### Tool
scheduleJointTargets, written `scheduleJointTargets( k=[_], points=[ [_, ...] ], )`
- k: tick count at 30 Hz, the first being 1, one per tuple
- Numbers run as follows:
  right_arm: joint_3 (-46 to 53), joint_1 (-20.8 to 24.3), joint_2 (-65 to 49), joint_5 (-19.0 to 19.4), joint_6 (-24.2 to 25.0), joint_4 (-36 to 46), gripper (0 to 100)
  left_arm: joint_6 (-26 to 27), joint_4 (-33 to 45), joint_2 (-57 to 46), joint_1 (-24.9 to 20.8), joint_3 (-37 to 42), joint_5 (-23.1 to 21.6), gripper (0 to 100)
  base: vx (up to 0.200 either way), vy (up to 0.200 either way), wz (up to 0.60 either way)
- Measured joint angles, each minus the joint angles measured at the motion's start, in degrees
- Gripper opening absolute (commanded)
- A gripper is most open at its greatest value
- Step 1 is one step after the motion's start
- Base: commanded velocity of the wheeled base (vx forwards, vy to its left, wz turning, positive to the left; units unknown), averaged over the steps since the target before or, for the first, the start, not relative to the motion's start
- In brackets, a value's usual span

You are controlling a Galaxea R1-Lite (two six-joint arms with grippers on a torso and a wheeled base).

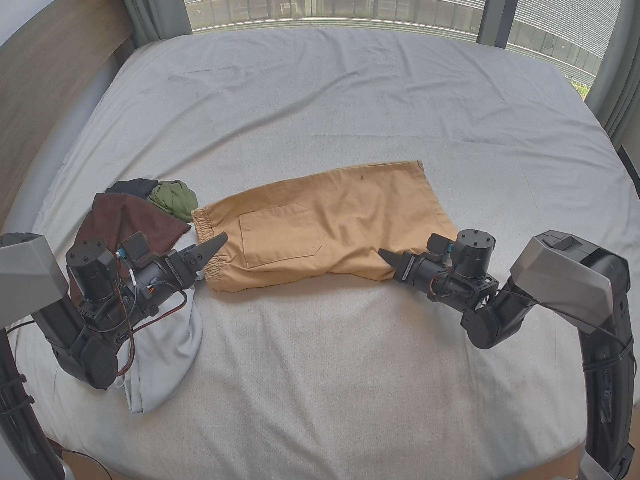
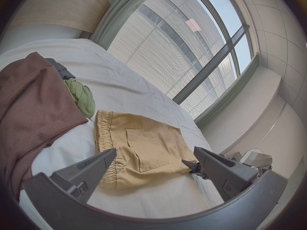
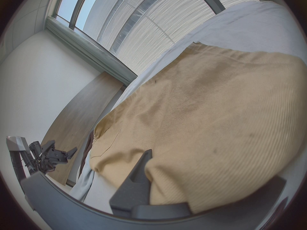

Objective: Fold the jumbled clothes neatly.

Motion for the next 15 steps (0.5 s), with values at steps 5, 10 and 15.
scheduleJointTargets(
  k=[5,10,15],
  points=[
    [8.3,0.2,-4.0,0.0,-2.3,-1.0,0,0.0,0.0,0.2,0.3,0.0,0.0,100,0.0,0.0,0.0],
    [18.0,0.1,-8.6,0.0,-5.1,-2.5,0,-0.1,0.0,0.4,0.6,-0.2,0.0,100,0.0,0.0,0.0],
    [28.5,-0.4,-13.2,0.0,-8.1,-4.5,0,-0.2,0.1,0.7,0.9,-0.3,0.0,100,0.0,0.0,0.0]
  ],
)
